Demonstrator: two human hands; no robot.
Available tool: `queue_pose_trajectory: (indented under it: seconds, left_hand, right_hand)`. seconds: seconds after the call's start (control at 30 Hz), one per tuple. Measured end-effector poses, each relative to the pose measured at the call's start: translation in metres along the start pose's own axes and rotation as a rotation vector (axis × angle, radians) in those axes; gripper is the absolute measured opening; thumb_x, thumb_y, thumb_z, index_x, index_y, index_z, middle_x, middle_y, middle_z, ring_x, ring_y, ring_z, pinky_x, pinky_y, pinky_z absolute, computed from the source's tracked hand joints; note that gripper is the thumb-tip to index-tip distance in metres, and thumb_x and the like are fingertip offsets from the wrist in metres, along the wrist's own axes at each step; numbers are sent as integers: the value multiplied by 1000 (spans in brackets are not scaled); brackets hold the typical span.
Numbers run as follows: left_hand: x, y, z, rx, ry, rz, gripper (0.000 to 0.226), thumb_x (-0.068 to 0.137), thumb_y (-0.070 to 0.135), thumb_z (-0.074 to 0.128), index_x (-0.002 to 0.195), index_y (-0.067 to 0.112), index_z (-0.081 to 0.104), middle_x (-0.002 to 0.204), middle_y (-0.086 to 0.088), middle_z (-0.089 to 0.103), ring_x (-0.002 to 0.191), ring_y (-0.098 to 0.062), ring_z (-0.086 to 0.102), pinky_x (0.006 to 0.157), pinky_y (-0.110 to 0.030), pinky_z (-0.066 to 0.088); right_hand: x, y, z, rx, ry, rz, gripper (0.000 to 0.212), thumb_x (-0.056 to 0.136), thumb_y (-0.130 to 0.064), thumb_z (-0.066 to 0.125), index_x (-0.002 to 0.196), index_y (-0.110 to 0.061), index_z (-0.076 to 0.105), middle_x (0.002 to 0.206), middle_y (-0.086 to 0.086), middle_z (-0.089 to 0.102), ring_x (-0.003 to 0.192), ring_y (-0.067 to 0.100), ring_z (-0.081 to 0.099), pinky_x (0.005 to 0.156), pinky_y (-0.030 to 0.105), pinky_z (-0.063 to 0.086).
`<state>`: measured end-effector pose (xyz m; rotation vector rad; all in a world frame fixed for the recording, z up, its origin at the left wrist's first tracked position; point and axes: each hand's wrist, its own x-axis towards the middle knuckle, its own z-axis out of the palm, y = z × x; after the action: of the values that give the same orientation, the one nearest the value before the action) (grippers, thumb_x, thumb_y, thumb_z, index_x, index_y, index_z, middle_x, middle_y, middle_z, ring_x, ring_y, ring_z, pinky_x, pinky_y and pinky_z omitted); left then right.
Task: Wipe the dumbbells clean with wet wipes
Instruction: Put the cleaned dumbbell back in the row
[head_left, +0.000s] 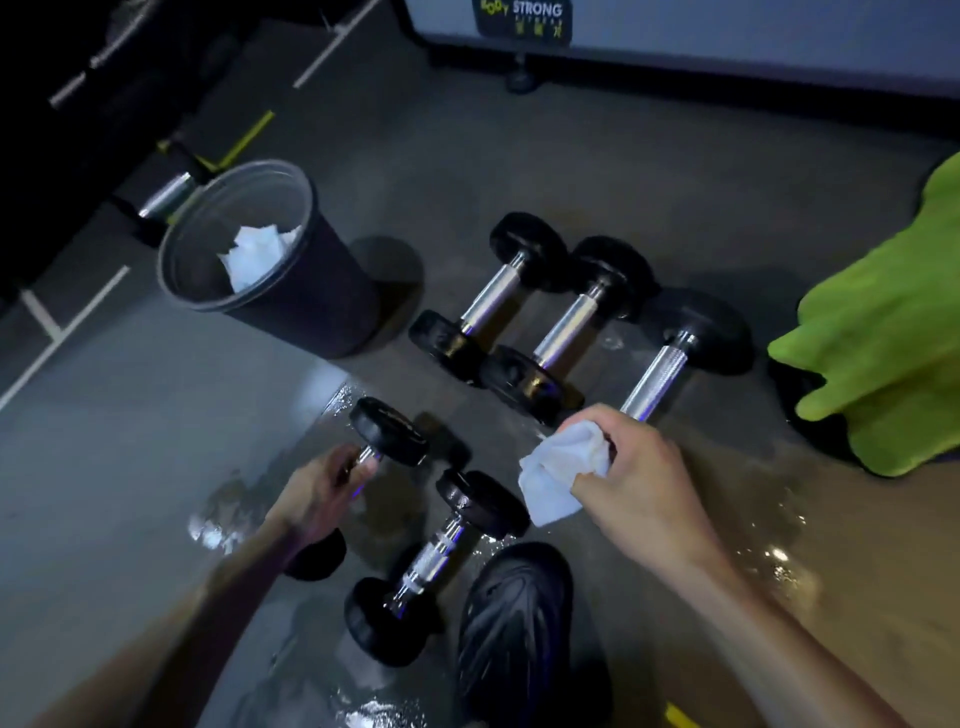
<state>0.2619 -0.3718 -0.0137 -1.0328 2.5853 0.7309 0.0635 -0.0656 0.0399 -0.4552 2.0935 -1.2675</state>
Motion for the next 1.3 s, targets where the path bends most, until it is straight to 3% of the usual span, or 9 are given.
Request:
queue_pose_trajectory:
  seconds: [0.3, 0.4, 0.47, 0.53, 0.7, 0.87, 1.07, 1.2, 1.3]
  left_hand:
    - [15, -5, 34, 92, -120, -163, 35, 101, 50, 61, 75, 30, 50, 77, -3, 61, 88, -38, 68, 75, -40, 50]
    - [4, 21, 3, 251, 74, -16, 6, 96, 40, 67, 96, 33, 67, 99, 0, 69, 92, -33, 70, 73, -37, 50]
    - [-6, 57, -16, 77, 161, 163, 16, 93, 48, 68, 101, 34, 71, 102, 10, 71, 91, -17, 70, 77, -32, 52]
    - [-14, 103, -25, -303, -23, 224, 30, 86, 55, 72, 108, 34, 74, 107, 12, 76, 96, -6, 71, 88, -23, 55]
    - [-14, 160, -12, -714, -292, 246, 31, 92, 30, 79, 117, 13, 73, 106, -9, 78, 93, -17, 70, 91, -35, 57]
    - [-10, 156, -16, -939, -192, 185, 17, 87, 20, 74, 95, 5, 75, 79, -7, 75, 67, -13, 69, 64, -25, 59]
    - [7, 141, -40, -741, 251, 187, 8, 93, 5, 76, 89, 10, 72, 69, 9, 68, 62, -5, 63, 61, -19, 53]
    - [11, 139, -45, -669, 362, 106, 18, 89, 13, 81, 80, 20, 67, 65, 8, 60, 58, -12, 58, 52, -36, 53]
    - [15, 146, -47, -864, 289, 73, 9, 95, 9, 75, 87, 12, 71, 69, -2, 69, 60, -14, 66, 54, -28, 55]
  right_hand:
    - [19, 4, 6, -49, 14, 46, 29, 77, -6, 71, 90, -31, 67, 79, -8, 71, 77, 14, 66, 67, 30, 54]
    - [20, 2, 6, -35, 20, 26, 27, 77, -7, 71, 90, -31, 67, 81, -7, 72, 78, 15, 67, 68, 35, 57]
    - [21, -3, 7, -38, 6, -1, 28, 77, -5, 69, 90, -30, 67, 80, -6, 72, 78, 16, 67, 67, 37, 57]
    - [24, -10, 10, -46, -17, -39, 31, 75, -2, 65, 90, -28, 67, 78, -7, 71, 76, 14, 64, 62, 25, 53]
    - [34, -31, 18, -89, -69, -165, 14, 86, -12, 72, 90, -24, 67, 73, -9, 68, 67, 0, 58, 56, 9, 41]
    - [47, -36, 21, -49, -75, -198, 26, 79, -17, 80, 100, -26, 68, 86, -11, 71, 81, 0, 65, 64, 9, 47]
    - [68, -40, 36, 248, -122, -214, 20, 85, -16, 81, 94, -32, 73, 84, -10, 70, 76, 24, 71, 80, 51, 62]
    - [82, -47, 55, 255, -63, -259, 14, 83, -15, 80, 88, -26, 72, 79, -5, 69, 71, 24, 65, 74, 47, 61]
    - [92, -56, 70, 208, -6, -305, 16, 82, -9, 79, 85, -22, 70, 77, -6, 66, 66, 18, 62, 66, 42, 59]
